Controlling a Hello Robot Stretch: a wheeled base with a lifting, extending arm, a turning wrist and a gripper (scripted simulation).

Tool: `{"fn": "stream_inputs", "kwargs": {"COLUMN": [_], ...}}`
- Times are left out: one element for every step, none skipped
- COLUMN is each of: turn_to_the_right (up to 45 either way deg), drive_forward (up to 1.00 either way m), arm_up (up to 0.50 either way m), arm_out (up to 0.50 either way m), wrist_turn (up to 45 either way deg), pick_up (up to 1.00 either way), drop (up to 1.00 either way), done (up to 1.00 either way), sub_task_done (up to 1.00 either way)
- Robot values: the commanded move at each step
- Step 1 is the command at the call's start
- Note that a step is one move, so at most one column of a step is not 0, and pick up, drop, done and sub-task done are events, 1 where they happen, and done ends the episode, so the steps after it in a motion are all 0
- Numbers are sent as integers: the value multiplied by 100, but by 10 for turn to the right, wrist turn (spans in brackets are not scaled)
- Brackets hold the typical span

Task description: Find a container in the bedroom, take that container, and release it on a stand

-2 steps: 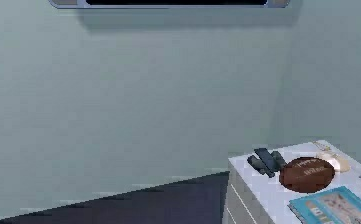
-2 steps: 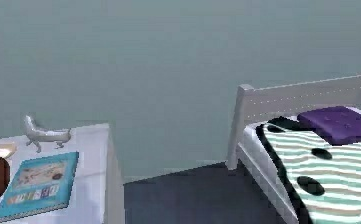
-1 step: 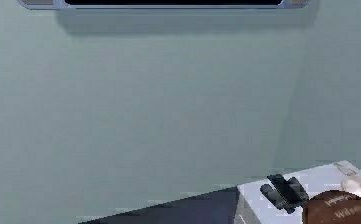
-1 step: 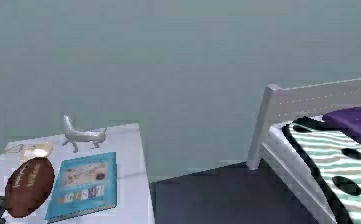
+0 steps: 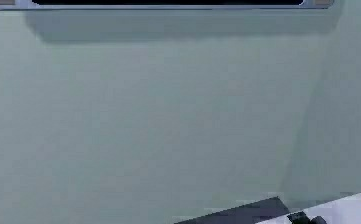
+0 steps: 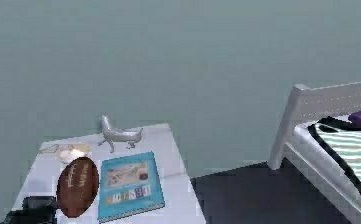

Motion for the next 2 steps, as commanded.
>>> {"fn": "stream_inputs", "kwargs": {"turn_to_the_right": [450, 450], "drive_forward": [0, 0], "arm_up": [0, 0], "arm_out": [0, 0], "wrist_turn": [0, 0], "pick_up": [0, 0], "drop": [0, 0], "done": [0, 0], "sub_task_done": [0, 0]}}
